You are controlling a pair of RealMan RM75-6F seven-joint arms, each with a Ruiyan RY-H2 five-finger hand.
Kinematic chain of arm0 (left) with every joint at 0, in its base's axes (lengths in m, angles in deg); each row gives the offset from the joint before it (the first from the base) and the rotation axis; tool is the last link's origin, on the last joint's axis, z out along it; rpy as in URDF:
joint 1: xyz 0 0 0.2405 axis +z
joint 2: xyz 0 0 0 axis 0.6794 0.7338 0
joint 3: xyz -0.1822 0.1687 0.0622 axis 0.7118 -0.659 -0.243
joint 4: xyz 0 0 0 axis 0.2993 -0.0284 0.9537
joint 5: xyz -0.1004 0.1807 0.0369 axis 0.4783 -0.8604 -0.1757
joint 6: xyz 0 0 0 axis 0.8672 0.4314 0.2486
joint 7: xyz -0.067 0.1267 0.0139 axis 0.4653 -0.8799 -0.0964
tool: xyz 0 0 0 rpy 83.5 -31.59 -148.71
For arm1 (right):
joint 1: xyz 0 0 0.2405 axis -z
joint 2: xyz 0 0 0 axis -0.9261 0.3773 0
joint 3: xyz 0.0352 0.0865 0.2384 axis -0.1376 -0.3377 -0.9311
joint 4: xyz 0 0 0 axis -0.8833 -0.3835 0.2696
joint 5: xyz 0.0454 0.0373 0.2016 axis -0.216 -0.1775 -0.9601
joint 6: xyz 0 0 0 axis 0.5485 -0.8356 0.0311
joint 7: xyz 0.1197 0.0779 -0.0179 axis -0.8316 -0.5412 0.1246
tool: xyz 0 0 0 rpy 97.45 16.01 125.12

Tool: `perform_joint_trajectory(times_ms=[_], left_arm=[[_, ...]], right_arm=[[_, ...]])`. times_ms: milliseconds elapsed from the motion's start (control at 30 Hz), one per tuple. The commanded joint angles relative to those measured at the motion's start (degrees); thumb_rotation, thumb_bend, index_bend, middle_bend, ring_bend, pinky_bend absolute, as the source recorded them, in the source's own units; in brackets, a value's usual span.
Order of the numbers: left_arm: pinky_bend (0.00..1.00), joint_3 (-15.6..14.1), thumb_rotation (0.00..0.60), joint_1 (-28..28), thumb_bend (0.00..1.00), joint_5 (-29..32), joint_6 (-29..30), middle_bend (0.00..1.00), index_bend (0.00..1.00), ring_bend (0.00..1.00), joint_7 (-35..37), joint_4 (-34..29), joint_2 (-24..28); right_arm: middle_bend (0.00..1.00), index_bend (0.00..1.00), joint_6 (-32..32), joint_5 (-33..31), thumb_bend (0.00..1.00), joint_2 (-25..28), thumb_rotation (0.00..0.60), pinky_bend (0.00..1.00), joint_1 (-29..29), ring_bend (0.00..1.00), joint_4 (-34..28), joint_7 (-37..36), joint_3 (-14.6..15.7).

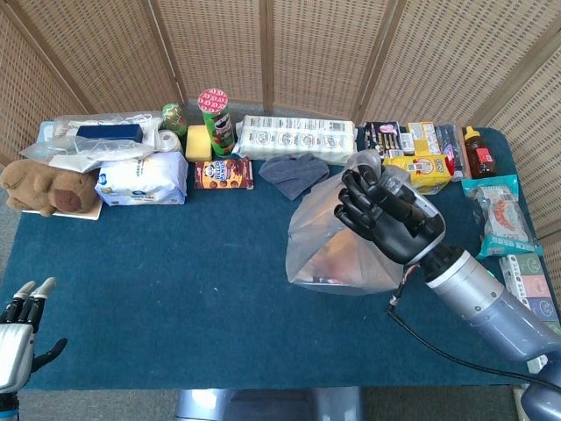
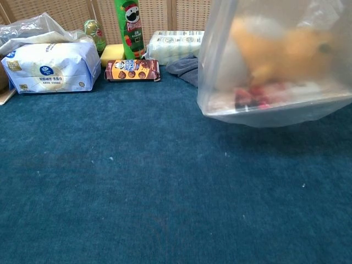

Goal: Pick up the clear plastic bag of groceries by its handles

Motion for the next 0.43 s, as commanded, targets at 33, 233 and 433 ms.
perform_joint_trajectory(times_ms=[33,233,433], left_arm=[[0.31,0.25,0.600,0.52,0.00,0.49,-0.69,0.19,0.00,0.10,0.43,0.34,-0.07],[0.31,0.98,0.600,1.26,0.00,1.05,-1.89,0.19,0.00,0.10,0.45,0.36,0.06],[0.31,1.97,0.600,1.38,0.00,1.97,-3.67,0.19,0.00,0.10,0.13,-0.44,0.44]], right_arm=[[0.72,0.65,0.58,-0.91,0.24,0.87,0.600,0.90,0.43,0.82,-0.12,-0.22,-1.60],[0.72,0.65,2.14,-2.80,0.24,1.11,0.600,0.90,0.75,0.82,-0.09,0.94,-3.90],[0.73,0.65,3.15,-4.35,0.24,0.03,0.600,0.90,1.32,0.82,0.06,2.87,-5.45]])
